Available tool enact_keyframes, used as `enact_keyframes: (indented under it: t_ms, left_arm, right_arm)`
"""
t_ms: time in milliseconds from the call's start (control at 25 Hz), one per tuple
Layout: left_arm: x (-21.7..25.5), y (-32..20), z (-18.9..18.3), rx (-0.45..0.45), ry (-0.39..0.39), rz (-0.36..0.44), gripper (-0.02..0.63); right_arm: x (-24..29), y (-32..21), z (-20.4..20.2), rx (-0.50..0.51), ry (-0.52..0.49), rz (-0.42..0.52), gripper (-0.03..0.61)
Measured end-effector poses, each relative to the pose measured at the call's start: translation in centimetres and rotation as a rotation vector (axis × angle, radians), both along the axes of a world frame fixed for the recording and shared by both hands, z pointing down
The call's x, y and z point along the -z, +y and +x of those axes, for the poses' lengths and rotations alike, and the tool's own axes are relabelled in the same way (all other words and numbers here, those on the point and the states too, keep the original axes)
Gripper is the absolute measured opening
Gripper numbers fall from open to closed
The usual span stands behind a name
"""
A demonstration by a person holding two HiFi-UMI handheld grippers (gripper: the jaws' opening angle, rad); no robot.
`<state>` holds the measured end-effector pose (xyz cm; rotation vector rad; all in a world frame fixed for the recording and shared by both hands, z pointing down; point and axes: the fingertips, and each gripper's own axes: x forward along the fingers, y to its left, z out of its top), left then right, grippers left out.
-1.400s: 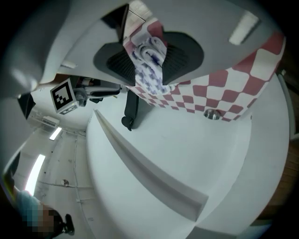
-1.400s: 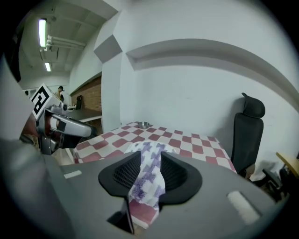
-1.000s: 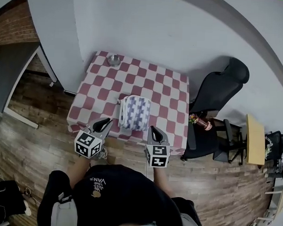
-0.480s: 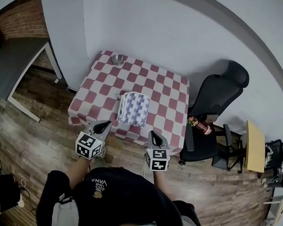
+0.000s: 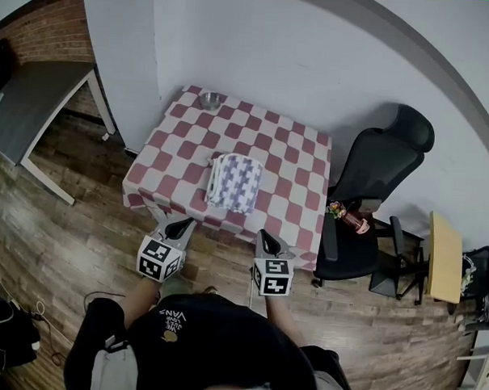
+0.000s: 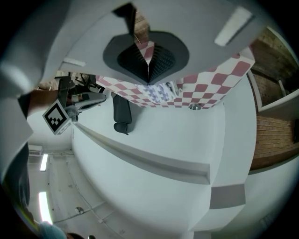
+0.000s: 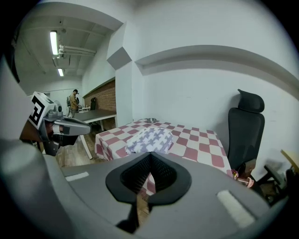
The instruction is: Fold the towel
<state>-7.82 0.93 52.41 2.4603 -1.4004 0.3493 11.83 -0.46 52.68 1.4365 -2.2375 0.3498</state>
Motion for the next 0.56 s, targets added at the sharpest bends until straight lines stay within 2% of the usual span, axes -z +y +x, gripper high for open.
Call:
enact_keyframes:
  t_ms: [560]
  left_arm:
    - [-0.6,1.2,0.3,0.009,0.028,-0.018,0.003]
  right_arm:
    - [-0.3,0.3,0.0,0.005,0.008,-0.003,0.005]
